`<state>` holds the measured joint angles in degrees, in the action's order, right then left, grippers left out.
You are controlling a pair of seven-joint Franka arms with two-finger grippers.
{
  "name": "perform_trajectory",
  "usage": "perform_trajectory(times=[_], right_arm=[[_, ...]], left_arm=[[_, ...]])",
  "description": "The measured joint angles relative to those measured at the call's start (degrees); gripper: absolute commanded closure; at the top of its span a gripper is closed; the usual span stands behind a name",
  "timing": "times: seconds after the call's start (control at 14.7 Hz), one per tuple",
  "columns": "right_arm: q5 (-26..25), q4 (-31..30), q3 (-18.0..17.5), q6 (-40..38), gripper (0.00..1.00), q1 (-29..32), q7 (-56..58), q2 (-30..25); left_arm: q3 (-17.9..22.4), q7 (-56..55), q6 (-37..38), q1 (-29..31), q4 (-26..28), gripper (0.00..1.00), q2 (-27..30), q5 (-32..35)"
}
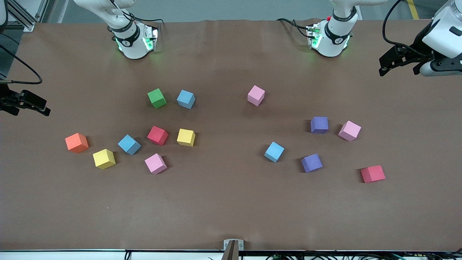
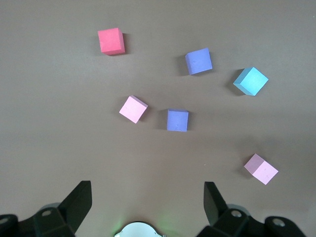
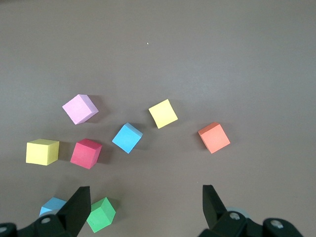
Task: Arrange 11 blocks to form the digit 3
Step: 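Reach the left gripper to the pink cube while the right gripper starts moving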
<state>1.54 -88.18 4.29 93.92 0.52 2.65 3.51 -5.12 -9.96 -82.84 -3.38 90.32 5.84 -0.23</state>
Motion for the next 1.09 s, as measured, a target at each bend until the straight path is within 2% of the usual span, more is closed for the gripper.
perform_trajectory(times=[0.34, 0.61, 0.81, 1.09], right_arm=[[0.0, 0.0, 0.0, 0.2, 0.00, 0.0, 0.0, 0.0], [0.0, 0.0, 0.0, 0.2, 0.00, 0.0, 0.0, 0.0], [0.0, 0.0, 0.0, 0.2, 0.00, 0.0, 0.0, 0.0], [0.0, -0.1, 0.0, 0.2, 0.00, 0.0, 0.0, 0.0]], left_arm=[[0.0, 0.0, 0.0, 0.0, -0.4, 0.00, -0.1, 1.1], [-1.3, 0.6, -0.1, -0.6, -1.6, 0.00, -2.6, 1.9], [-6.4, -1.9, -1.9, -2.0, -0.8, 0.00, -6.6, 0.8], [-14.2, -13.3, -9.5, -2.8, 3.2, 0.00, -11.4, 0.6]])
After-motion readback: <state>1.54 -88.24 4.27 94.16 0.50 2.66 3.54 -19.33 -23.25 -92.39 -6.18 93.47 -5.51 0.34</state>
